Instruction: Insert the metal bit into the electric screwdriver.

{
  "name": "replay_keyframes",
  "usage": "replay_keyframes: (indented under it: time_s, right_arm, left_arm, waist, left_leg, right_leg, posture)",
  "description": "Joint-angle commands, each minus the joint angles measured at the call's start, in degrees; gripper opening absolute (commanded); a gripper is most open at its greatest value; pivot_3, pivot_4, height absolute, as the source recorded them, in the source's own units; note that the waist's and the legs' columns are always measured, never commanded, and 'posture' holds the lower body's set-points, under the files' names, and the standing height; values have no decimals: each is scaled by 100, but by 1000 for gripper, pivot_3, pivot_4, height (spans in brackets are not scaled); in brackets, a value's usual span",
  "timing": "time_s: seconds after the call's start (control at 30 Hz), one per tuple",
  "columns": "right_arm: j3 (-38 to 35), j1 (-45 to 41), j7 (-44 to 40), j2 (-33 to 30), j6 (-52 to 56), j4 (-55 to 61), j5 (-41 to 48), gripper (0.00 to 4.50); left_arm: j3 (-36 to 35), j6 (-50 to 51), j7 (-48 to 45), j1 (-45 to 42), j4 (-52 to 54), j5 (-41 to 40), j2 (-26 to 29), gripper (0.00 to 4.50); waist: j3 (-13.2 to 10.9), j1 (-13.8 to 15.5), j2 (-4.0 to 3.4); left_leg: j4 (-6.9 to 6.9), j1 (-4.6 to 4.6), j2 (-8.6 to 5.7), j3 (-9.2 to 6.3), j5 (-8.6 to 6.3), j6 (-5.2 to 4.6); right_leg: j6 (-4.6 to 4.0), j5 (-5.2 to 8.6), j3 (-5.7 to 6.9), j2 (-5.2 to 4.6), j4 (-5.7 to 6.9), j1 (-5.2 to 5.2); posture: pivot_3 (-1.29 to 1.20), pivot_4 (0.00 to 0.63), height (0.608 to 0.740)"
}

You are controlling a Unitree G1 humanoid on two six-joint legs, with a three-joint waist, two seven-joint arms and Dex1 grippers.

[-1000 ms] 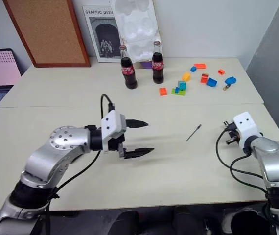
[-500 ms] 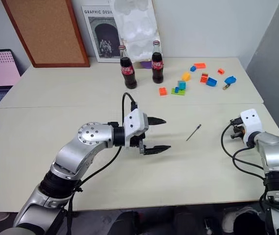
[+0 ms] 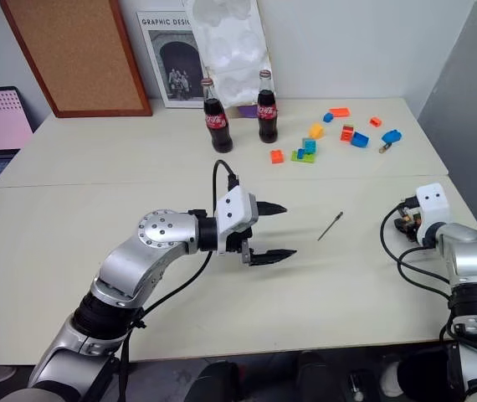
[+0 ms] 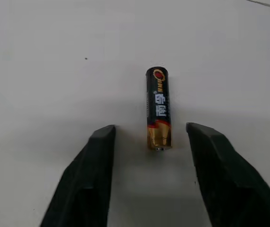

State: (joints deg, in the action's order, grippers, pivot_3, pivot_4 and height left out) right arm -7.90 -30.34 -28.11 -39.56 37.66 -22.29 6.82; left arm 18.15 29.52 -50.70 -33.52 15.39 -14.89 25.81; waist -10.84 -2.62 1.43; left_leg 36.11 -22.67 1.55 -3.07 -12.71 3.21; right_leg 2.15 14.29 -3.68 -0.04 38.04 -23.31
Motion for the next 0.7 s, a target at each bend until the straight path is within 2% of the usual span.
replay_keyframes:
  time_s: [0.03,0.1,0.27,0.37,0.43,0.6,0.7]
  right_arm:
    - [-413,225,-58,-183,202,842,238,3628]
    - [-536,473,-131,-315,289,1268,304,4049]
    - [-861,1326,-482,-621,5,2574,486,4049]
    - [-1065,1882,-1079,-731,-578,3436,786,4049]
    - [-1157,2113,-1553,-678,-910,3992,1191,4049]
    - [-769,2296,-2517,-940,-696,4991,1998,4049]
    - [-459,2014,-2946,-1074,-367,5383,2631,4049]
  left_arm:
    - [-424,140,240,-155,302,-135,-25,4500]
    - [-595,311,308,-114,349,-206,80,4500]
    - [-1159,774,699,-54,328,-177,403,4500]
    - [-1507,1146,692,-174,320,-213,874,4500]
    - [-1544,1355,544,-313,231,-103,1376,4500]
    - [-1316,1466,-37,-509,-260,121,2466,4500]
    - [-1109,1385,-405,-682,-701,305,2942,4500]
  waist:
    - [0,0,0]
    - [0,3,-2]
    - [0,-1,-2]
    - [0,-44,-2]
    - [-1,-60,-2]
    - [-3,-96,-1]
    - [-7,-82,6]
  left_leg:
    - [0,0,0,0,0,0]
    - [0,-1,0,0,0,0]
    - [-2,-5,0,-1,-1,-1]
    - [-1,-1,1,1,-1,-1]
    - [-1,0,1,0,-1,-1]
    - [0,6,6,1,-1,0]
    - [-1,6,5,2,-1,0]
  right_leg:
    - [0,0,0,0,0,0]
    - [0,0,-1,0,0,-1]
    - [4,2,0,0,-2,-5]
    - [5,2,-2,1,0,-5]
    - [7,0,-1,1,1,-5]
    - [7,0,-3,8,1,-2]
    - [7,1,-5,8,-3,0]
  posture:
    - [0,150,740]
    - [0,150,740]
    - [0,150,740]
    - [0,150,740]
    - [0,150,740]
    - [0,150,740]
    - [0,150,740]
